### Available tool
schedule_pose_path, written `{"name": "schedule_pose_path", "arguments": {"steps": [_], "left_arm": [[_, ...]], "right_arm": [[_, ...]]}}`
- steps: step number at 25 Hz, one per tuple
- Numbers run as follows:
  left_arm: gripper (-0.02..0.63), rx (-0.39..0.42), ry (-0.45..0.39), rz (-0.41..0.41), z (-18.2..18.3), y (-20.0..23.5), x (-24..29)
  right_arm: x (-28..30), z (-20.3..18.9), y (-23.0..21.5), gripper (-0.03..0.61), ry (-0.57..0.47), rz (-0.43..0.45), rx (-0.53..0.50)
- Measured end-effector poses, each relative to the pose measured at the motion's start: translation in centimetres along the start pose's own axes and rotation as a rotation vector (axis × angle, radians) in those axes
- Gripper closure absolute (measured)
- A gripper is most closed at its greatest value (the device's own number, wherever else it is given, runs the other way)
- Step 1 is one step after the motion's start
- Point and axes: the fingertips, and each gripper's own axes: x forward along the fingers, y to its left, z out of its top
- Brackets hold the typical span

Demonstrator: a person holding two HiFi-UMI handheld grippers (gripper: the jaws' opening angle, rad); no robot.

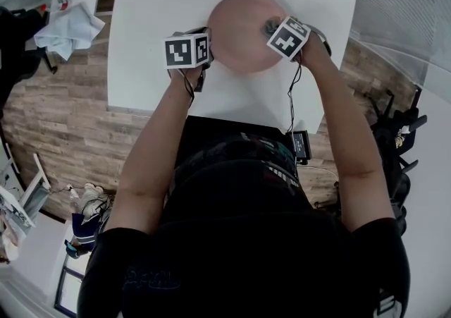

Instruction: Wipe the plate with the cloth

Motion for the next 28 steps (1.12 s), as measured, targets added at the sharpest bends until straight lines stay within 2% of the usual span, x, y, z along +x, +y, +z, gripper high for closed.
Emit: {"name": "schedule_pose_path", "arguments": {"steps": [4, 6, 10, 13, 17, 19, 21, 23, 25, 28], "left_arm": [[0.584, -0.006, -0.004, 0.008, 0.2, -0.4, 0.1], [0.584, -0.017, -0.005, 0.01, 0.2, -0.4, 0.1], [0.584, -0.041, -0.015, 0.016, 0.2, -0.4, 0.1], [0.584, -0.05, -0.027, 0.025, 0.2, -0.3, 0.0], [0.586, -0.053, -0.027, 0.028, 0.3, -0.3, 0.2], [0.586, -0.056, -0.023, 0.022, 0.4, -0.2, 0.3], [0.584, -0.048, -0.018, 0.021, 0.3, -0.1, 0.3], [0.586, -0.033, -0.013, 0.023, 0.3, 0.0, 0.2], [0.586, -0.018, -0.007, 0.024, 0.3, -0.1, 0.2], [0.586, -0.013, -0.004, 0.016, 0.3, -0.3, 0.2]], "right_arm": [[-0.4, 4.9, -4.5, 0.541, -0.176, -0.159, 0.123], [-0.5, 8.0, -4.4, 0.541, -0.255, -0.179, 0.127], [-0.5, 12.1, 1.3, 0.543, -0.324, -0.06, 0.003], [-0.6, 12.3, 6.6, 0.541, -0.347, 0.061, -0.08], [-0.7, 8.5, 11.9, 0.541, -0.272, 0.221, -0.166], [-0.6, 5.5, 13.1, 0.541, -0.193, 0.28, -0.192], [-0.5, 2.6, 12.8, 0.541, -0.098, 0.3, -0.2], [-0.4, 0.0, 10.8, 0.541, -0.012, 0.268, -0.196], [-0.2, -1.6, 7.7, 0.541, 0.042, 0.195, -0.174], [-0.2, -1.7, 2.4, 0.541, 0.049, 0.046, -0.095]]}}
